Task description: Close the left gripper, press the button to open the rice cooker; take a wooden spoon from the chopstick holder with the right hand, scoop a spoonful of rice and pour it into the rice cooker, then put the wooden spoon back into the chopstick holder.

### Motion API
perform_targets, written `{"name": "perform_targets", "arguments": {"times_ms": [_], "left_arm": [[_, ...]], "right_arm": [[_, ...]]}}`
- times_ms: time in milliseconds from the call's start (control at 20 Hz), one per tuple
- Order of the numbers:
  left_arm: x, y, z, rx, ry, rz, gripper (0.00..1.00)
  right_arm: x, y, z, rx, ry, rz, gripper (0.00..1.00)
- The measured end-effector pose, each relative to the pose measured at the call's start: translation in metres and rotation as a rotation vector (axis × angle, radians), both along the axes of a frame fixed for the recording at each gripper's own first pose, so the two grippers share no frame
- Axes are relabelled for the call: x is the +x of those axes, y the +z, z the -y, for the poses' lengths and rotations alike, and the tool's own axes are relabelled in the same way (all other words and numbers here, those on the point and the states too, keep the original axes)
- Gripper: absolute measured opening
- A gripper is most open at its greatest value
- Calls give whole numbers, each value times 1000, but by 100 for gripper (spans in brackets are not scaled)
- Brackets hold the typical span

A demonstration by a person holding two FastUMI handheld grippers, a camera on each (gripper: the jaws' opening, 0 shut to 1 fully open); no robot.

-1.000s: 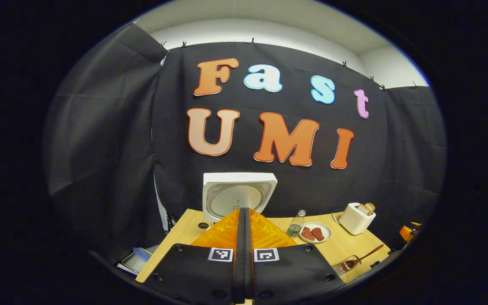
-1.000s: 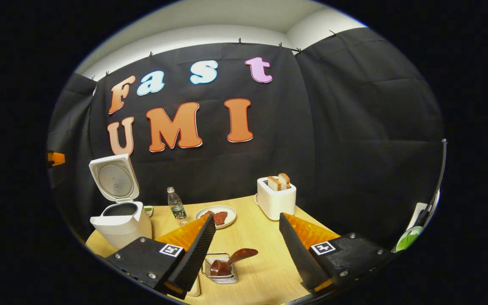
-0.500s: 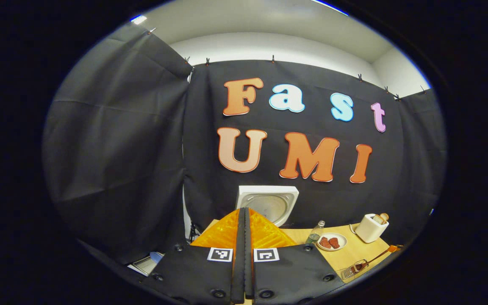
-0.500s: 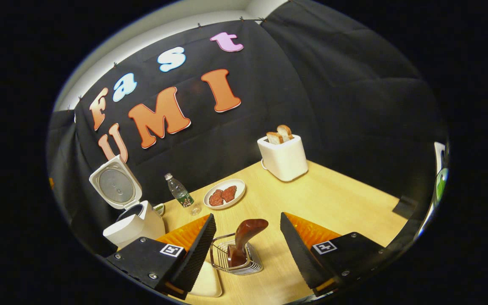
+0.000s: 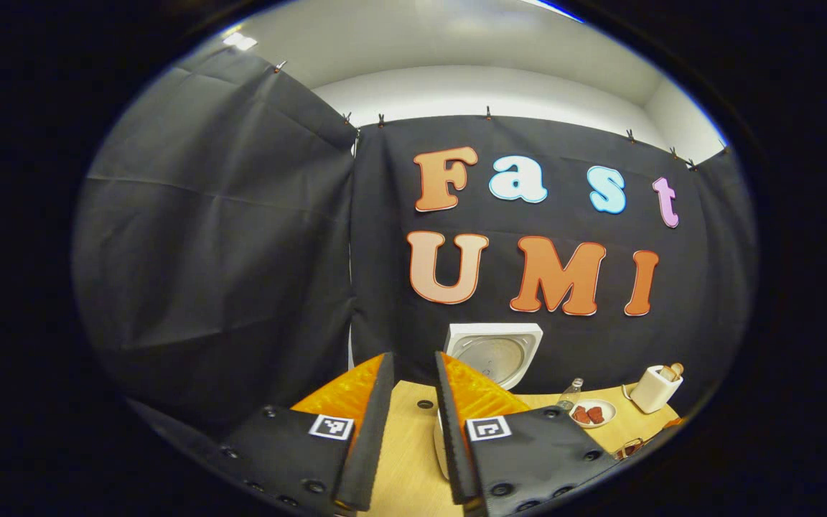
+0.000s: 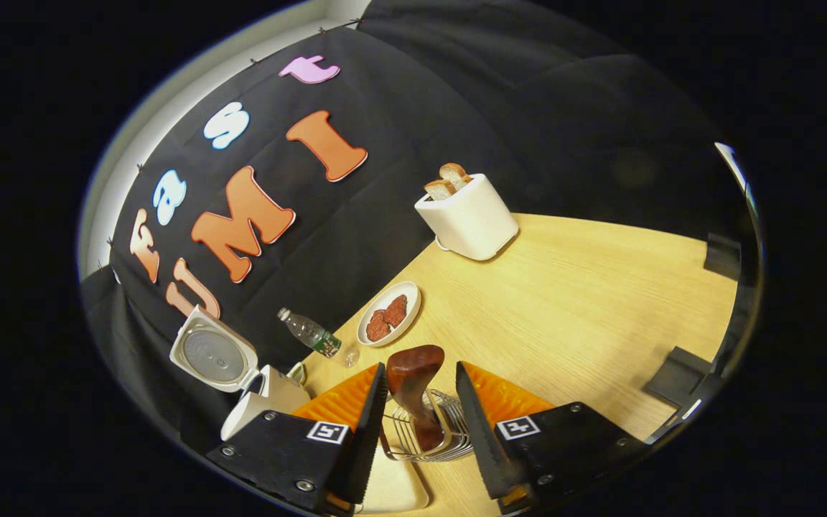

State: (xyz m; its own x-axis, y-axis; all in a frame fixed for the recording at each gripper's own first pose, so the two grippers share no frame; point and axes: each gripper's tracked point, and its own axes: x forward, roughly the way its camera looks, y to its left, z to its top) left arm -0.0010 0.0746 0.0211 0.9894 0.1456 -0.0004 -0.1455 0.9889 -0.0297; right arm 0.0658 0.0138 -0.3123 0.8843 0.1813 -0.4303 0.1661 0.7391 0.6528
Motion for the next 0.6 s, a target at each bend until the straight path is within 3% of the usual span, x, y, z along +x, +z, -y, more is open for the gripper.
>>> {"name": "perform_targets", "arguments": {"times_ms": [50,150,200,250,350,600], "left_arm": [[-1,-1,-2,4,7,-2,48],[0,-5,-2,-16,14,-7,50],[-2,-8,-1,-31,9,-10,62],[-3,-10,-1,-46,11,-11,75],[0,-13,-3,-69,12,-9,100],[0,-15,-3,-76,22,-14,100]], "right_arm": [[2,0,-2,25,-6,0,58],[7,5,-3,55,-6,4,48],[8,5,-8,60,11,-2,30],[8,4,-9,60,17,-12,35],[14,5,-7,71,6,-40,28],[21,8,-14,37,0,-58,20]]}}
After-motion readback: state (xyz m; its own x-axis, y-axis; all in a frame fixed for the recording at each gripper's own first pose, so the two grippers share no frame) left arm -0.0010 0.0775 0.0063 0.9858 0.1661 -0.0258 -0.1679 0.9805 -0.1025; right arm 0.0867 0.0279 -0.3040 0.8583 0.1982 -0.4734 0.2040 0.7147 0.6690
